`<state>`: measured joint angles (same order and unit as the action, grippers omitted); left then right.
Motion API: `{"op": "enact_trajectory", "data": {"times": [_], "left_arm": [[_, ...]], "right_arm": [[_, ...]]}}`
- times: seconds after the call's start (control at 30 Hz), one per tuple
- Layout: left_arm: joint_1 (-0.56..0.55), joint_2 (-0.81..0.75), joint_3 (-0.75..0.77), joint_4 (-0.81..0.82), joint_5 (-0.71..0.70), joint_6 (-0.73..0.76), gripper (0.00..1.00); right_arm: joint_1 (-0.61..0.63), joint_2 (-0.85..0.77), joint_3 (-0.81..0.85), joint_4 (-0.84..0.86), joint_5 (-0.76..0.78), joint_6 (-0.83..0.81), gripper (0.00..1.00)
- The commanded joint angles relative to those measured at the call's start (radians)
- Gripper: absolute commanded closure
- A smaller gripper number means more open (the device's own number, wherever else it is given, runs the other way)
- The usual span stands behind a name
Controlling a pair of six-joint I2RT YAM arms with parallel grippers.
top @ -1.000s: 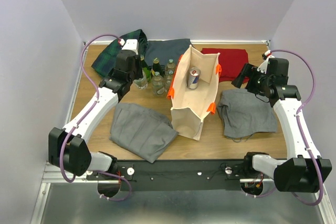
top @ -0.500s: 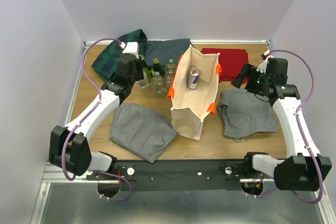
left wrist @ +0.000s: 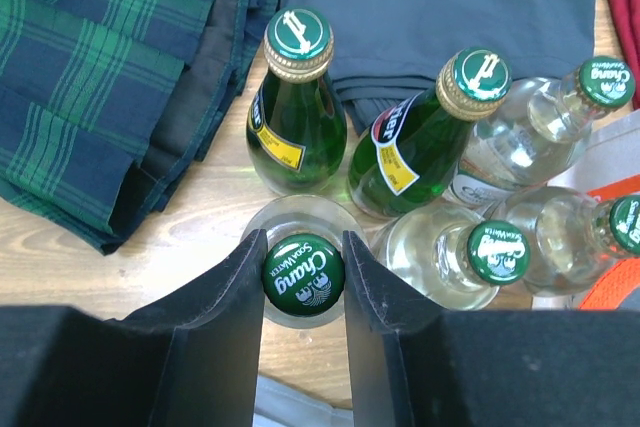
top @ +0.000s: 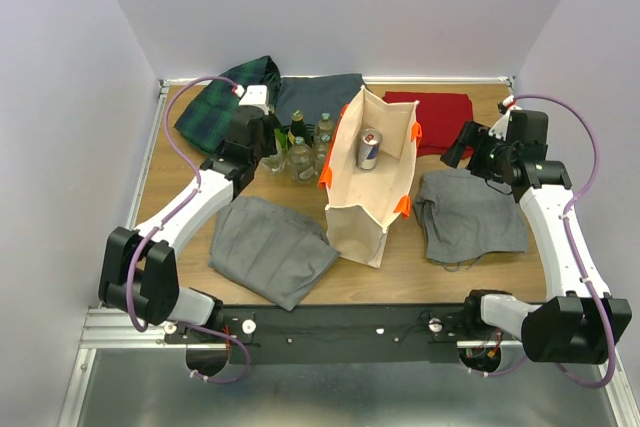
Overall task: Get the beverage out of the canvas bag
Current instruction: Place the drink at the center of the board.
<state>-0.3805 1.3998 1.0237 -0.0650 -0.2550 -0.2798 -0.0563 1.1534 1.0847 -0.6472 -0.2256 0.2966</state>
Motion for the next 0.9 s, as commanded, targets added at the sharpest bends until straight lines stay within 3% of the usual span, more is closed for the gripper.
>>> {"op": "enact_trajectory", "data": {"times": [0.0, 0.87], "left_arm": [[0.005, -0.015, 0.018, 0.192, -0.035, 0.004, 1.00], [0.005, 0.024, 0.006, 0.197, -0.015, -0.015, 1.00]], "right_arm": [[-0.008, 0.005, -0.006, 0.015, 0.015, -0.007, 0.00], [-0.007, 0.006, 0.007, 0.008, 0.005, -0.010, 0.00]]}}
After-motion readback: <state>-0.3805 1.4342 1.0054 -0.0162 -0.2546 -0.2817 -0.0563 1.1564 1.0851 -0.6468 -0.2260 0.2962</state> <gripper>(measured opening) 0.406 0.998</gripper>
